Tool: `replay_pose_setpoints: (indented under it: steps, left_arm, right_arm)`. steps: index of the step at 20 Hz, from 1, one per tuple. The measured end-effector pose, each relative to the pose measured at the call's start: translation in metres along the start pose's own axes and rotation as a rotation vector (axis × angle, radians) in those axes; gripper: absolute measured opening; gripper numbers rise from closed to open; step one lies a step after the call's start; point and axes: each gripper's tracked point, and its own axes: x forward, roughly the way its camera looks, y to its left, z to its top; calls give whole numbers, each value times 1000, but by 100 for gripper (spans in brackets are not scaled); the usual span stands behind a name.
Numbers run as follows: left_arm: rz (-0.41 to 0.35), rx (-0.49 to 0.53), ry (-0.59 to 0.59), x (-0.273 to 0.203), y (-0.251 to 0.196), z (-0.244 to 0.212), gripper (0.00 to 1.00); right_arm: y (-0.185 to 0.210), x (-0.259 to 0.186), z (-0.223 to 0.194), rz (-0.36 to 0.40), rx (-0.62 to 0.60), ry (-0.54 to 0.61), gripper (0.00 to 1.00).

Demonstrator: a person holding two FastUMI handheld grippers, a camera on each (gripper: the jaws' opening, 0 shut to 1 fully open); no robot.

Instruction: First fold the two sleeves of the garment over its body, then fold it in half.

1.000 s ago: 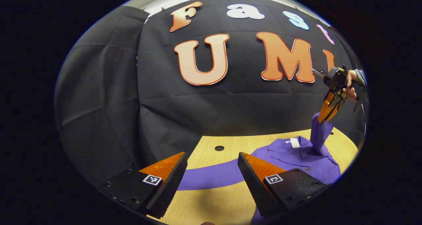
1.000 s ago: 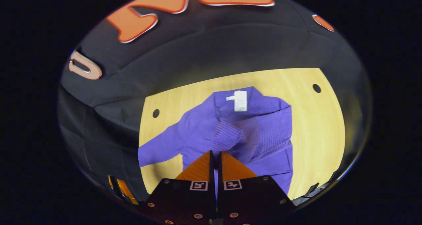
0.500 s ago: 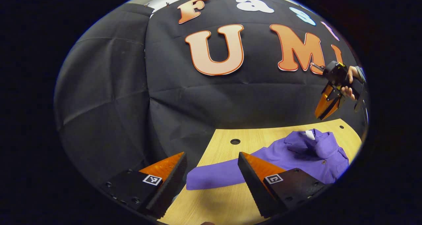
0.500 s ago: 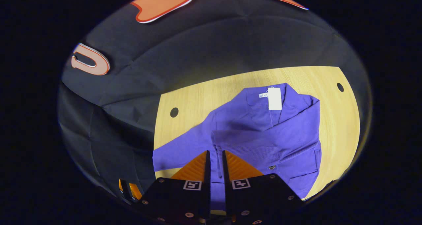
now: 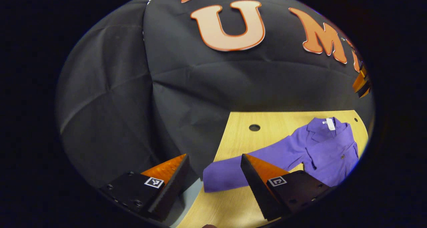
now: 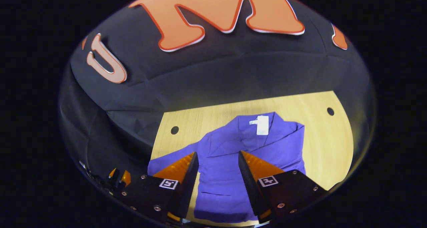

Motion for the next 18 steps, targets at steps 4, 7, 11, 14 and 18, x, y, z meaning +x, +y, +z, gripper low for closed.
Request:
replay_pose_setpoints:
  steps: [4, 7, 11, 14, 18]
  left_arm:
    - [-51, -28, 195, 32, -2, -37, 98]
    - [-78, -81, 359, 52, -2, -68, 97]
    - [-120, -142, 534, 75, -8, -98, 98]
    - [-157, -143, 637, 91, -10, -113, 97]
    - [-174, -167, 760, 109, -16, -140, 99]
  right_arm:
    - [-15, -34, 5, -15, -7, -100, 86]
    - [-38, -61, 8, -60, -23, -173, 88]
    - [-61, -99, 11, -107, -66, -275, 93]
    - [-70, -125, 11, -122, -61, -332, 94]
    - [-86, -160, 20, -156, -77, -452, 95]
